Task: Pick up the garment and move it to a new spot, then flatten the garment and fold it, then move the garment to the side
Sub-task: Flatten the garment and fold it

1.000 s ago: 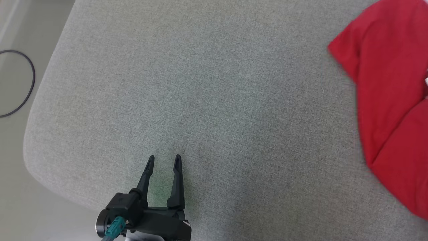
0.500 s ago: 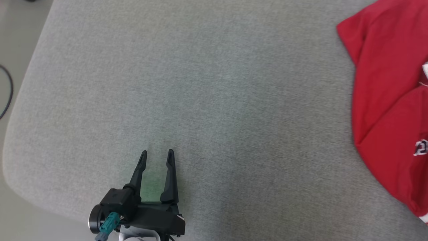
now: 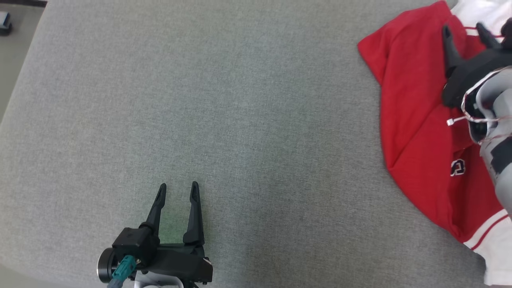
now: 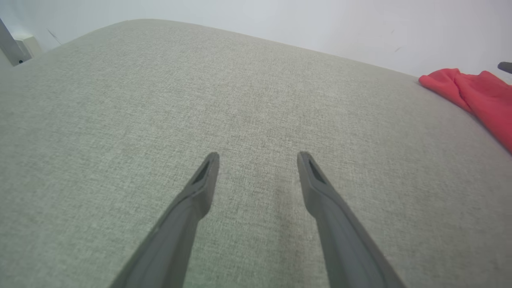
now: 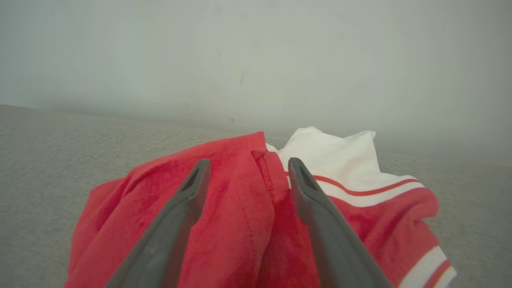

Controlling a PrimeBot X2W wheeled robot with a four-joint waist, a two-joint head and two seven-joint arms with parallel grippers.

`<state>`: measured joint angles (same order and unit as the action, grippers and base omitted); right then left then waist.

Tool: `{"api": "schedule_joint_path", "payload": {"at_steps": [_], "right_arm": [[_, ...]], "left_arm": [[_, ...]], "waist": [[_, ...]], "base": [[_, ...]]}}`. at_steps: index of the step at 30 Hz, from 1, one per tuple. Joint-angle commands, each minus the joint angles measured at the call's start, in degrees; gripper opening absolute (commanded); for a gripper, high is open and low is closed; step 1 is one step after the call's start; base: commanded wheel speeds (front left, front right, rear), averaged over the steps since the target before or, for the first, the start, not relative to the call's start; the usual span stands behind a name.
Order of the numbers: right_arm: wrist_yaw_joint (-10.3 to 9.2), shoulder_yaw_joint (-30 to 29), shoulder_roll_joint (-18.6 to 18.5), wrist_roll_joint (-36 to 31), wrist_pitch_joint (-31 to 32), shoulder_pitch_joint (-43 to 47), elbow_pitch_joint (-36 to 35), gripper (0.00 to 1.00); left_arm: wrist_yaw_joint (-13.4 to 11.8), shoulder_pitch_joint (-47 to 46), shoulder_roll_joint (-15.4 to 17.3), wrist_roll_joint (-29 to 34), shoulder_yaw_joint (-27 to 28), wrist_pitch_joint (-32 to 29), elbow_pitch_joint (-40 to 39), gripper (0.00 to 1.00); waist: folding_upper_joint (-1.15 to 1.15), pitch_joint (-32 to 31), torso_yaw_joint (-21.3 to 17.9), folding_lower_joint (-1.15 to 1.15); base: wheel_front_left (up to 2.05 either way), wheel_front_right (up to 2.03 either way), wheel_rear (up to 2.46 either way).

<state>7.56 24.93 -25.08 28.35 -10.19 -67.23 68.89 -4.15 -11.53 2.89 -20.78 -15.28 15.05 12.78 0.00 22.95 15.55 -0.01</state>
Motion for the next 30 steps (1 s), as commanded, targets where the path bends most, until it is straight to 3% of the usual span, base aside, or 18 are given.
{"api": "schedule_joint_path", "payload": {"at_steps": [1, 10, 11, 13, 14, 22, 30], "right_arm": [[-0.17, 0.8, 0.4, 1.7, 2.0, 2.6, -1.0, 1.0], [-0.17, 2.1, -0.1, 6.6, 7.3, 7.1, -4.2, 1.0], [-0.17, 2.4, -0.3, 6.8, 7.8, 7.4, -4.6, 0.89], [-0.17, 2.8, -0.5, 7.1, 6.9, 7.6, -5.9, 0.37], [-0.17, 3.0, -0.5, 7.4, 6.5, 7.8, -6.4, 0.02], [-0.17, 4.6, 0.6, 9.0, 5.3, 9.2, -9.4, 0.0], [-0.17, 10.9, 6.2, 11.1, 3.9, 10.7, -20.0, 0.0]], "left_arm": [[0.1, 0.8, 0.0, 0.4, 0.3, 0.2, 0.3, 1.0], [0.6, 0.9, 0.0, 1.0, 0.9, 0.2, 0.6, 1.0], [0.7, 0.9, 0.0, 1.0, 1.0, 0.2, 0.7, 1.0], [0.8, 0.9, 0.0, 1.2, 1.0, 0.2, 0.7, 1.0], [0.9, 1.0, 0.0, 1.2, 1.1, 0.2, 0.7, 1.0], [1.2, 2.3, 0.0, 1.8, 1.6, 0.2, 1.5, 1.0], [2.0, 3.9, 0.0, 2.7, 3.2, 0.2, 2.1, 1.0]], "waist": [[0.0, -0.8, -0.6, 0.01], [0.0, -1.7, -0.6, 0.01], [0.0, -1.8, -0.6, 0.01], [0.0, -2.1, -0.5, 0.01], [0.0, -2.2, -0.5, 0.01], [0.0, -4.6, -0.6, 0.01], [0.0, -8.5, -1.6, 0.01]], "base": [[0.0, 0.0, 0.0], [0.0, 0.0, 0.0], [0.0, 0.0, 0.0], [0.0, 0.0, 0.0], [0.0, 0.0, 0.0], [0.0, 0.0, 0.0], [0.0, 0.0, 0.0]]}}
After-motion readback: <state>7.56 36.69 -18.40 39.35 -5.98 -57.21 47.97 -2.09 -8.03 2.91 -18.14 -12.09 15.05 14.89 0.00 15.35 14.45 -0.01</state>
